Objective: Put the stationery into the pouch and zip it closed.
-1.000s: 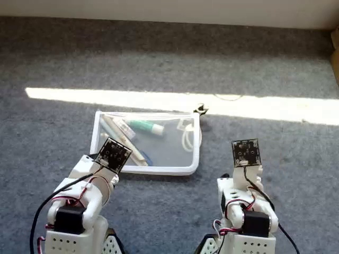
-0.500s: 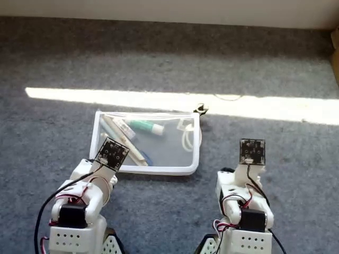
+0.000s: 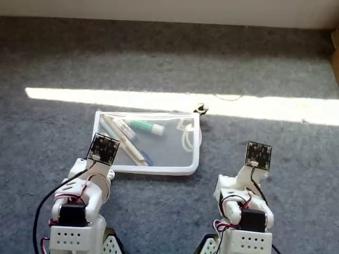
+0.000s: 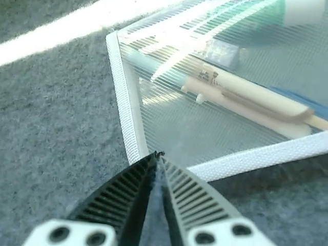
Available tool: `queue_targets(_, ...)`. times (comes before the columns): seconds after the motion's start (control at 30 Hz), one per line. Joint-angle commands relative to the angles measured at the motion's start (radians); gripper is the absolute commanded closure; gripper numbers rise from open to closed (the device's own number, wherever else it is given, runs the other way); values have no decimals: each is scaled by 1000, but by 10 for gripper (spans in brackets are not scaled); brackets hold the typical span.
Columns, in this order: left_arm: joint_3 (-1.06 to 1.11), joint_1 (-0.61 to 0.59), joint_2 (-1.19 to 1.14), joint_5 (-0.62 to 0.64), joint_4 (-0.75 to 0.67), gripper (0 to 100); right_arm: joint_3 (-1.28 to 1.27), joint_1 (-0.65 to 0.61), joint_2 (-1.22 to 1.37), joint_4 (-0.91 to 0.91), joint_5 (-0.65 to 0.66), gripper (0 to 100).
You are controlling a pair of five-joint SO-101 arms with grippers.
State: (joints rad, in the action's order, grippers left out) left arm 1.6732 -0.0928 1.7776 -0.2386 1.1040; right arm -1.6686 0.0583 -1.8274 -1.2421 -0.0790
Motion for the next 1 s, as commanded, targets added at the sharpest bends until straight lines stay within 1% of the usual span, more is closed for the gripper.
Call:
queue_targets(0.0, 24, -16, 7, 14, 44, 990, -154, -5, -8, -8, -6, 994)
queue_targets(0.07, 24, -16, 7, 64, 52, 990, -154, -5, -8, -8, -6, 994)
queue_targets(0.17, 24, -16, 1, 187, 54, 990, -154, -4, -8, -8, -6, 994)
queue_targets(0.23, 24, -16, 1, 219, 74, 990, -154, -4, -8, -8, -6, 994)
queue_targets(0.47, 24, -16, 8, 218, 201, 990, -154, -4, -8, -8, -6, 994)
queue_targets(0.97, 24, -16, 8, 218, 203, 989, -154, -4, -8, -8, -6, 994)
